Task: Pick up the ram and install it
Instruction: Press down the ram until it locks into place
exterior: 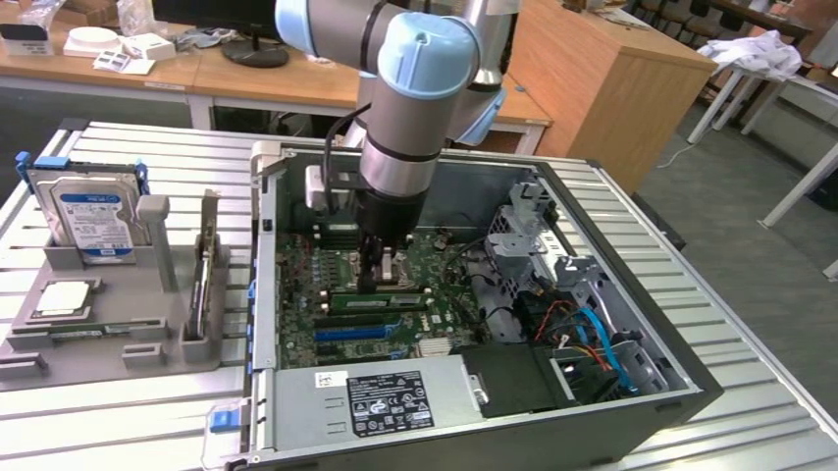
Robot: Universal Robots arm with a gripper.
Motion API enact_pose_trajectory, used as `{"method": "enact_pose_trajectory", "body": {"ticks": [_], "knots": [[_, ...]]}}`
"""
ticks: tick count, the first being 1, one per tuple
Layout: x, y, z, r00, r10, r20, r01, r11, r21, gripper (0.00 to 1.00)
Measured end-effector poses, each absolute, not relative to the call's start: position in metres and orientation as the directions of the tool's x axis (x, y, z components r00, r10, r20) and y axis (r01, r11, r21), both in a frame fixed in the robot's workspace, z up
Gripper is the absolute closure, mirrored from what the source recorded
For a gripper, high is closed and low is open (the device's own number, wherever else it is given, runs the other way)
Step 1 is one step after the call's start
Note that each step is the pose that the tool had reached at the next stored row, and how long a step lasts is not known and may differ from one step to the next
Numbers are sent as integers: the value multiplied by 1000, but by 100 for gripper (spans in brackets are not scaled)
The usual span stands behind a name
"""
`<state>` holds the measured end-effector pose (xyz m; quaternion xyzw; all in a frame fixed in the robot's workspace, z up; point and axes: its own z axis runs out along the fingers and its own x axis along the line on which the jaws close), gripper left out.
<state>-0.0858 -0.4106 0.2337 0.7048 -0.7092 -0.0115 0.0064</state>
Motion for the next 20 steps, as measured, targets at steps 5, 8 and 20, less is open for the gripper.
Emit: {"method": "enact_pose_trajectory", "body": {"ticks": [5, 8, 20], "knots": [[-86, -411, 232, -6, -1000, -7, -1000, 6, 25, 89], [-86, -411, 232, -6, -1000, -7, -1000, 6, 25, 89], [-86, -411, 229, -6, -1000, -7, -1000, 6, 26, 89]]}}
